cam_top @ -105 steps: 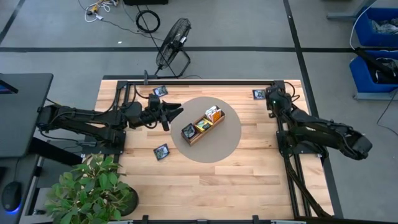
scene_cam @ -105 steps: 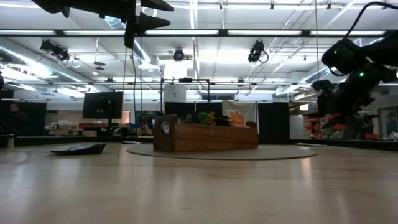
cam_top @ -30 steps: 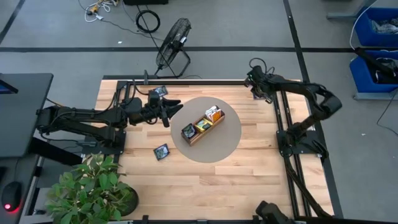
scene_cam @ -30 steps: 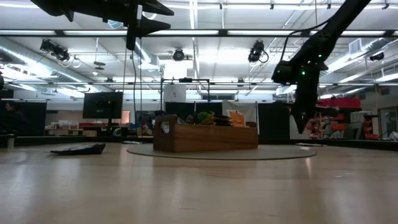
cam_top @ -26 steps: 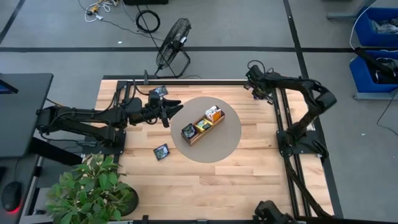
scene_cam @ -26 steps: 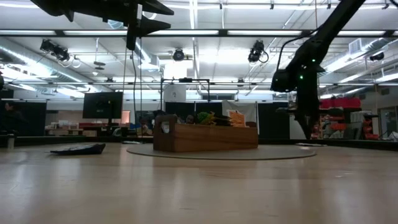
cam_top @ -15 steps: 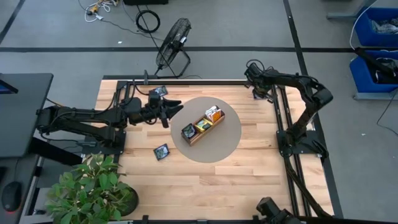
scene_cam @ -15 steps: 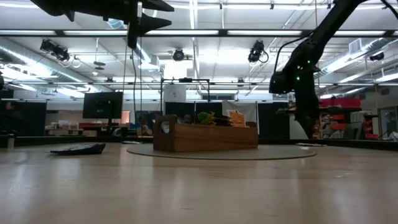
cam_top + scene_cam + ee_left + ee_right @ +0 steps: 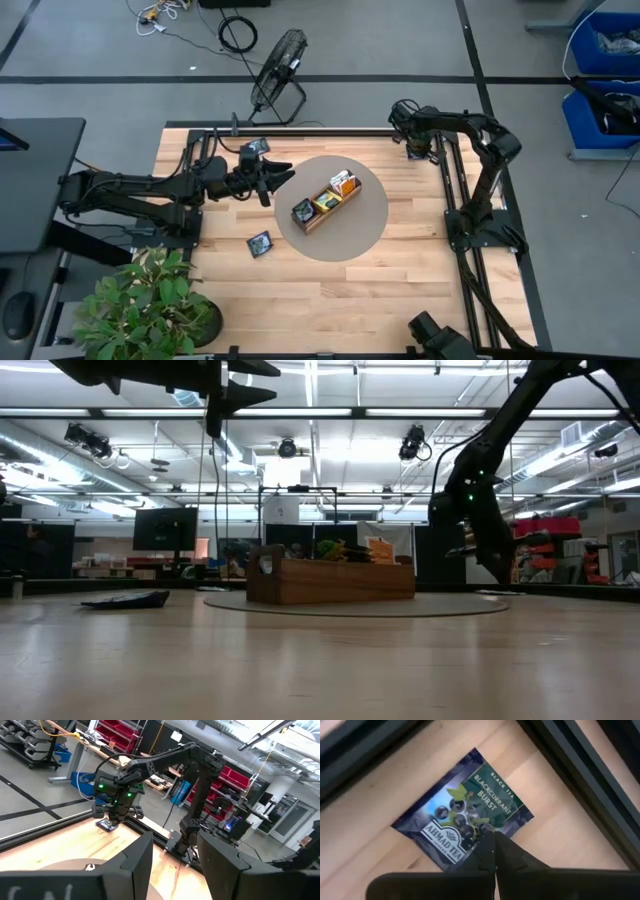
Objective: Pick & Place Tea
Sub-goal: Put the black tea bag into the left section of the wooden organizer
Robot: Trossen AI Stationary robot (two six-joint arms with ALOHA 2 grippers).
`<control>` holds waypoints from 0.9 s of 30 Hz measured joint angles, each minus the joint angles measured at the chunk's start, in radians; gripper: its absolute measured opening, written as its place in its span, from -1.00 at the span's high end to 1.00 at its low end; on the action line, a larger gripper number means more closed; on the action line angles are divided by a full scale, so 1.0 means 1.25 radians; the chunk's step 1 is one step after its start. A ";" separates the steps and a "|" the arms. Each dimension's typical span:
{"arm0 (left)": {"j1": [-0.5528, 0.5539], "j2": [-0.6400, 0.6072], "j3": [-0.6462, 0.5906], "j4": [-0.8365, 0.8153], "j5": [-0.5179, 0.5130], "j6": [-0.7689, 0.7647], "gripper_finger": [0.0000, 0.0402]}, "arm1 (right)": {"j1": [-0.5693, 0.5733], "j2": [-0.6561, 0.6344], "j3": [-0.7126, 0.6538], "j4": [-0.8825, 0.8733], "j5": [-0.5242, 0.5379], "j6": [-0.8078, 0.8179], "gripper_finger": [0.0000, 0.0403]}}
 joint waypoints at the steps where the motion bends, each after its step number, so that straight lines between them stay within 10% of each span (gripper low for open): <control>1: 0.000 0.000 0.000 0.000 0.003 0.000 0.20 | 0.002 0.005 0.002 -0.006 0.001 -0.001 1.00; 27: -0.003 -0.017 0.000 0.012 0.025 -0.015 0.20 | 0.029 0.060 0.033 -0.020 -0.020 -0.038 1.00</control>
